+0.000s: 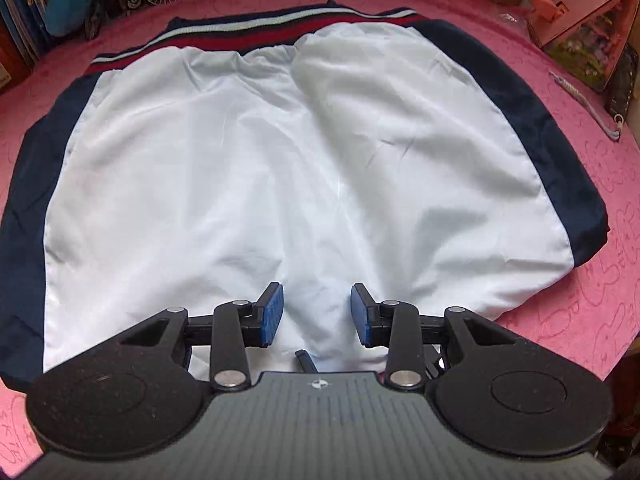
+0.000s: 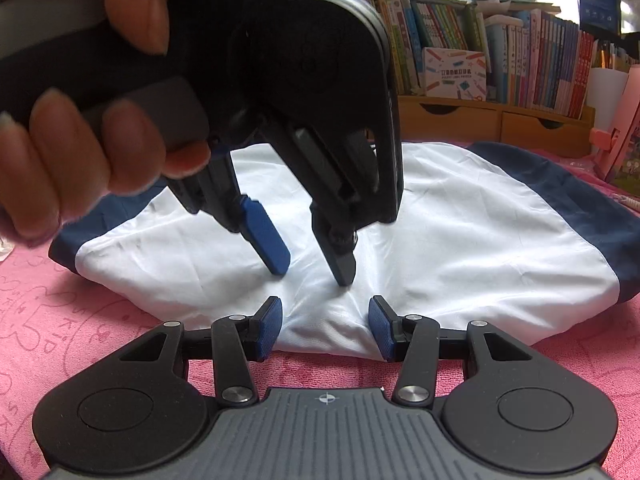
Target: Fold clothes
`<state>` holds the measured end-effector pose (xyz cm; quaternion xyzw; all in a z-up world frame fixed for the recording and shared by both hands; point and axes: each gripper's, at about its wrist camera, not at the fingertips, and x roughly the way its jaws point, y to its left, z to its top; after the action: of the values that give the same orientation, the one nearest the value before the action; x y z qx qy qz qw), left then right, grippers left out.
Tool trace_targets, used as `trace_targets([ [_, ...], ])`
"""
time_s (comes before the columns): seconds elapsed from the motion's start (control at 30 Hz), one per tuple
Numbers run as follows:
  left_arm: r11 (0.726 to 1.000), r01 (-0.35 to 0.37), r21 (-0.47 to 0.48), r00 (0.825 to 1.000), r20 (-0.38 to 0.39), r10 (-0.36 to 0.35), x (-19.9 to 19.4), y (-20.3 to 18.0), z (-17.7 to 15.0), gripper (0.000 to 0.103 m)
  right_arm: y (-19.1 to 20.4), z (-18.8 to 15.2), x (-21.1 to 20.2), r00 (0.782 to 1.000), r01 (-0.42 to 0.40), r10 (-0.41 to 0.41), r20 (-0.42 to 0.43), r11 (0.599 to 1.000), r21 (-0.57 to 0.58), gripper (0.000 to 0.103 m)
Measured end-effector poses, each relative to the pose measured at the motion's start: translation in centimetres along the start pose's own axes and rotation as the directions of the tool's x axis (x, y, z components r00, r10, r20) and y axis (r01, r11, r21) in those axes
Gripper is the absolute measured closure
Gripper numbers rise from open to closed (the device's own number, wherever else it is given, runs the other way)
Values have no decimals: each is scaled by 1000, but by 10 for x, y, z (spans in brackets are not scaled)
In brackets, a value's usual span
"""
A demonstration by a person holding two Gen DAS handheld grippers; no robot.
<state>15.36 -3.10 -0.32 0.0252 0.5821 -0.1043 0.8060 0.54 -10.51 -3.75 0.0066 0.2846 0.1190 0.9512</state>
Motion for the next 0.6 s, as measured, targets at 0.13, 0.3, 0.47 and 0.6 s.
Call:
trace_targets([
  [0.13, 999, -30, 14, 998, 57, 30, 5, -4, 14, 67, 1, 0, 0, 1000, 4, -4, 0, 1000, -4, 55],
  [0.3, 995, -96, 3, 985, 142, 95, 20, -7, 47, 67, 1, 0, 0, 1000, 5, -5, 0, 1000, -6, 55],
  [0.47, 983, -176, -54, 955, 233, 184, 43, 3, 95, 67, 0, -1, 0, 1000, 5, -5, 0, 1000, -6, 55],
  [0.6, 979, -151, -138, 957, 227, 180, 51, 18, 120, 67, 0, 0, -1, 1000, 2, -2, -3, 1000, -4, 55],
])
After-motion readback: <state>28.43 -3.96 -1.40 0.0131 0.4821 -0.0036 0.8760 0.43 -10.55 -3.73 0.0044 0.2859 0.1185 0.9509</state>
